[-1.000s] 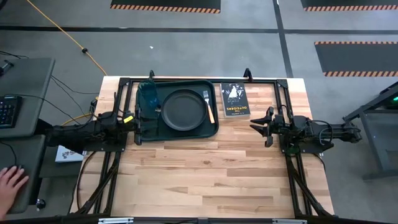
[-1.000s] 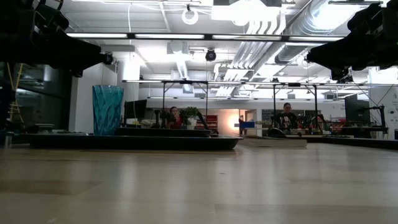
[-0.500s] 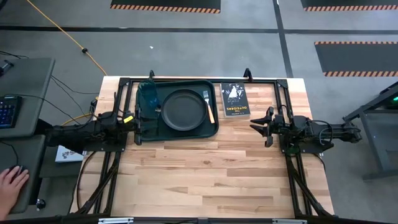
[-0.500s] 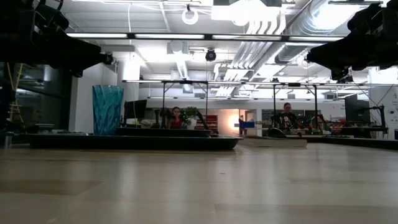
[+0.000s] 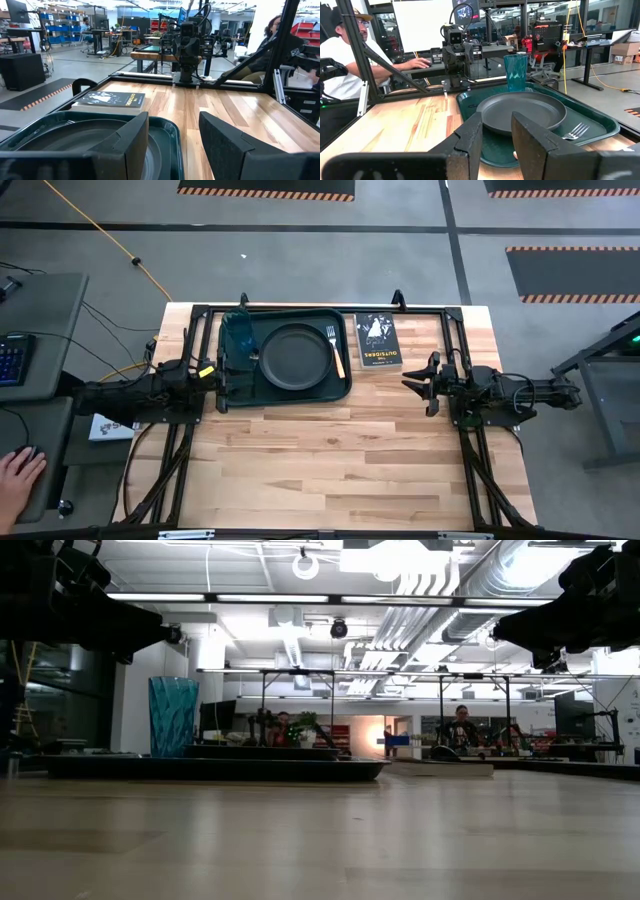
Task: Pick and place plate/cup/fork/spoon on tray
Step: Return to Home Position
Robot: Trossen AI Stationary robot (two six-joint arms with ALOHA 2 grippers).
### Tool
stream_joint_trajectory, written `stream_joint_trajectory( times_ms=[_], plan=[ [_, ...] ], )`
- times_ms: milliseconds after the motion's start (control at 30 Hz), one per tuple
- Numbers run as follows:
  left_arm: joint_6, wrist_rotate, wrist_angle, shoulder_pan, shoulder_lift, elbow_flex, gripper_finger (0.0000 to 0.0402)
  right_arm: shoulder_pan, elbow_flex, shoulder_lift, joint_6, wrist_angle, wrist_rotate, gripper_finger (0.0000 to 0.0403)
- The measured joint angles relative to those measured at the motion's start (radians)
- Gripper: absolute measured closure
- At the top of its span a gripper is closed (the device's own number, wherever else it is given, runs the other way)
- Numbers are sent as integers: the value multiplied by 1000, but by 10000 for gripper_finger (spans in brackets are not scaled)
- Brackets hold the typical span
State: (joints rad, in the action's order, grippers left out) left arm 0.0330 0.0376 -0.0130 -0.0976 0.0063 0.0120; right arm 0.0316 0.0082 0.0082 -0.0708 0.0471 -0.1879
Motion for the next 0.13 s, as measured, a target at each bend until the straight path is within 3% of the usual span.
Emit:
stream_joint_trajectory(
  times_ms=[133],
  plan=[
    [0, 0, 0, 0, 0, 0, 236, 0, 0, 0, 0, 0, 0, 306]
  ],
)
